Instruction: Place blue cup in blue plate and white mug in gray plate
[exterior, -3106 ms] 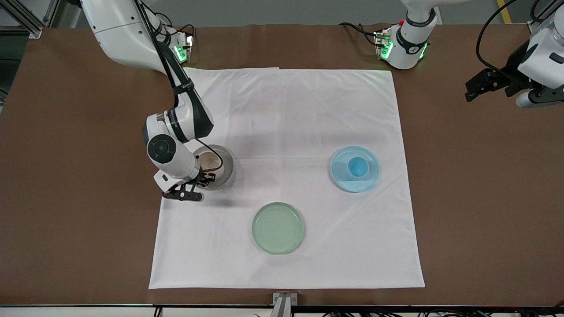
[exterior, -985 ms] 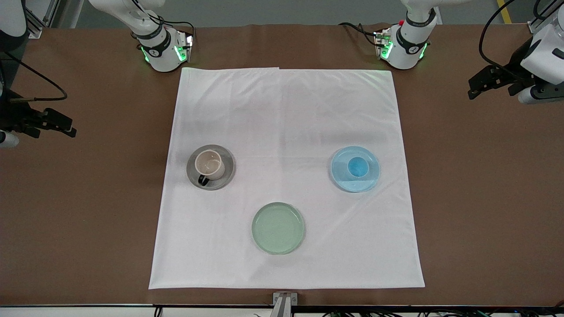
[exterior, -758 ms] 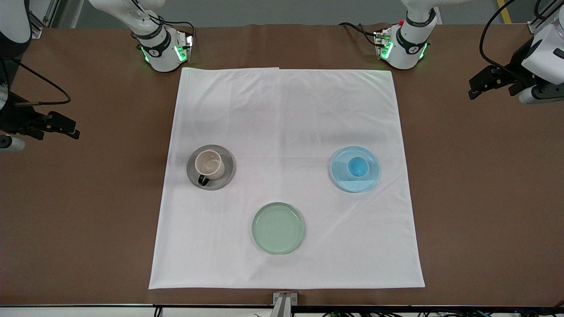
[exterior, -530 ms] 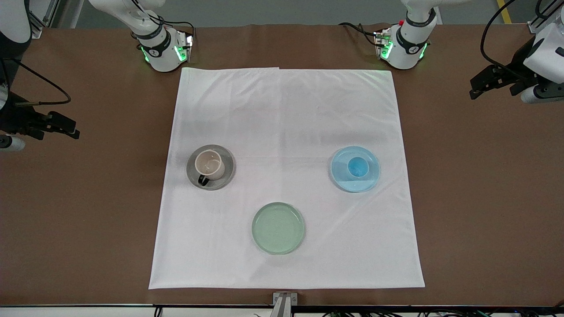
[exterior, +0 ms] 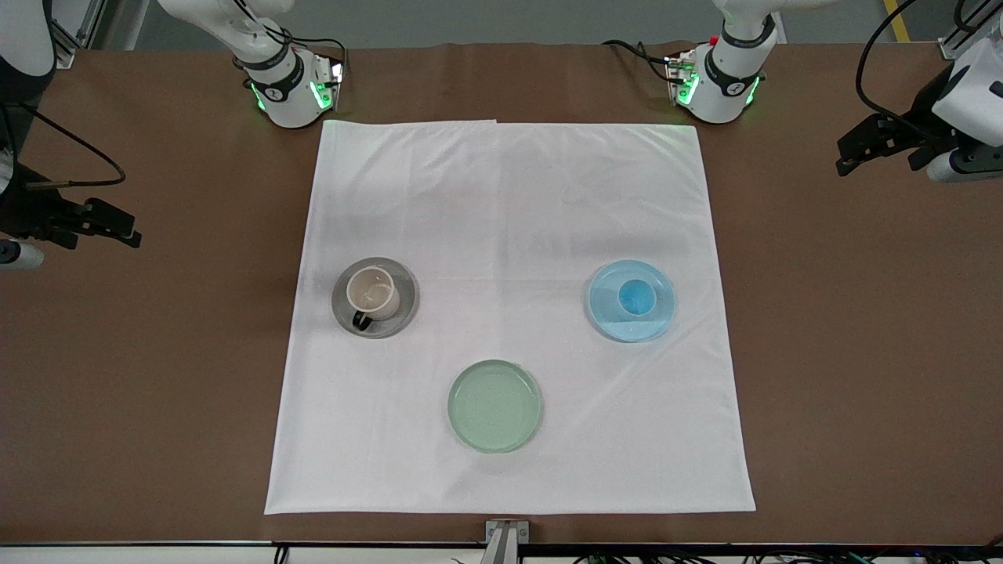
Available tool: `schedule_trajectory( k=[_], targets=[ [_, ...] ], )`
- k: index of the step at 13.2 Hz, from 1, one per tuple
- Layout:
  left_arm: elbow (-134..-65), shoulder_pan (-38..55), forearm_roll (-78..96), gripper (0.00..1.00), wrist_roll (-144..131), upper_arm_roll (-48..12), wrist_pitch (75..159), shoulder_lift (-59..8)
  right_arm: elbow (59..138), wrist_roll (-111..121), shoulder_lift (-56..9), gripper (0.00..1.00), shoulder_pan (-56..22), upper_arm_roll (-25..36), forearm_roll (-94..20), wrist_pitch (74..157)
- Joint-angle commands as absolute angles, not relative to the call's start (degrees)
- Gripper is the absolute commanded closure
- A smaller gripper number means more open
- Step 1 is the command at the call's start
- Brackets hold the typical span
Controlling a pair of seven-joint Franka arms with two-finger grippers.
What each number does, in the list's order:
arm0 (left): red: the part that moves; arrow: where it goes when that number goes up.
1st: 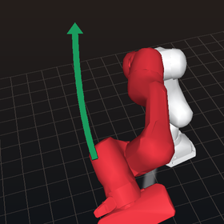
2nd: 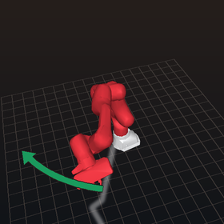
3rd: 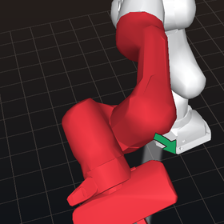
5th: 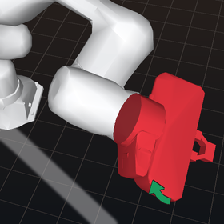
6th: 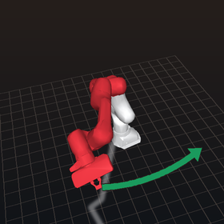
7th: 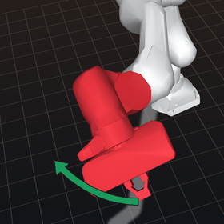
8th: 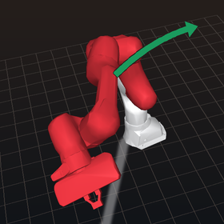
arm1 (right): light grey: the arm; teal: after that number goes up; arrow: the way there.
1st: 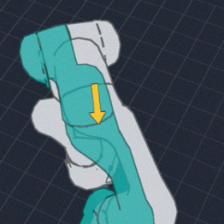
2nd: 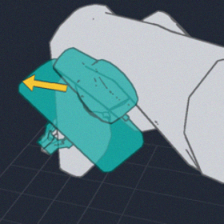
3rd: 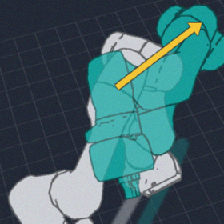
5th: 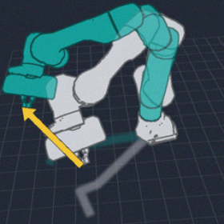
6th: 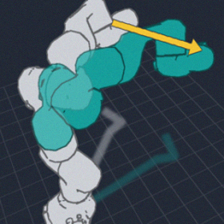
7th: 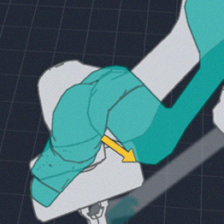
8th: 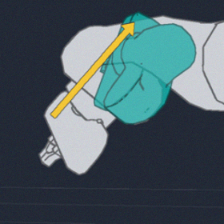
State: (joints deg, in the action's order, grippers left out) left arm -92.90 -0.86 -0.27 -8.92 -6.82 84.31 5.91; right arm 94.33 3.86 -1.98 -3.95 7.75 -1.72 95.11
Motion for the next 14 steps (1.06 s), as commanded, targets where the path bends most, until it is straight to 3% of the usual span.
schedule_trajectory(
  k=[1, 5, 14],
  targets=[
    [-92.3, -1.1, -0.1, 0.0, -7.6, -6.7, 84.5, 6.1, 90.9, 4.1, -1.3, 0.0, -3.3, 7.4, -1.6, 91.4],
    [-92.3, -1.1, -0.1, 0.0, -7.6, -6.7, 84.3, 6.1, 83.1, 4.4, -1.8, 0.0, -2.9, 7.5, -1.2, 83.9],
    [-92.3, -1.1, -0.1, 0.0, -7.5, -6.7, 84.3, 5.7, 83.7, 4.2, -1.8, 0.0, -3.2, 7.5, -1.4, 83.5]
  ],
)
